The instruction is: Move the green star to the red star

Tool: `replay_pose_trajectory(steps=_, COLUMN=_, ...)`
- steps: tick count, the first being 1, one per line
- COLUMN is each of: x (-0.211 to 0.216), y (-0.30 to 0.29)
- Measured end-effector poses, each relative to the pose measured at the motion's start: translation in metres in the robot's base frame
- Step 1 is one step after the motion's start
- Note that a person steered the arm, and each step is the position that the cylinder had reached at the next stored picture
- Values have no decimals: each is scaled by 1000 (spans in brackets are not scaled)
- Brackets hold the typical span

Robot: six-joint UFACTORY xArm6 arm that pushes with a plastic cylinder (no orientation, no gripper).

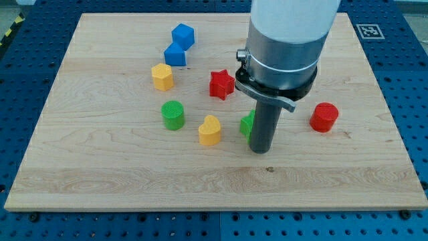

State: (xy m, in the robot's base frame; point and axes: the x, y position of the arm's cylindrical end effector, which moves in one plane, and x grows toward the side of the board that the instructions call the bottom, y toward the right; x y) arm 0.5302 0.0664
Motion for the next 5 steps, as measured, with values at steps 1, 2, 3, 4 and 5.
replay_pose_trajectory(steps=1, x=-15, y=0)
replay_pose_trajectory(steps=2, x=-26, y=0)
replay_pose_trajectory(steps=3, x=-26, y=13)
replay_pose_trajectory(steps=4, x=-28, y=44)
replay_pose_trajectory(steps=5, x=-34, y=41)
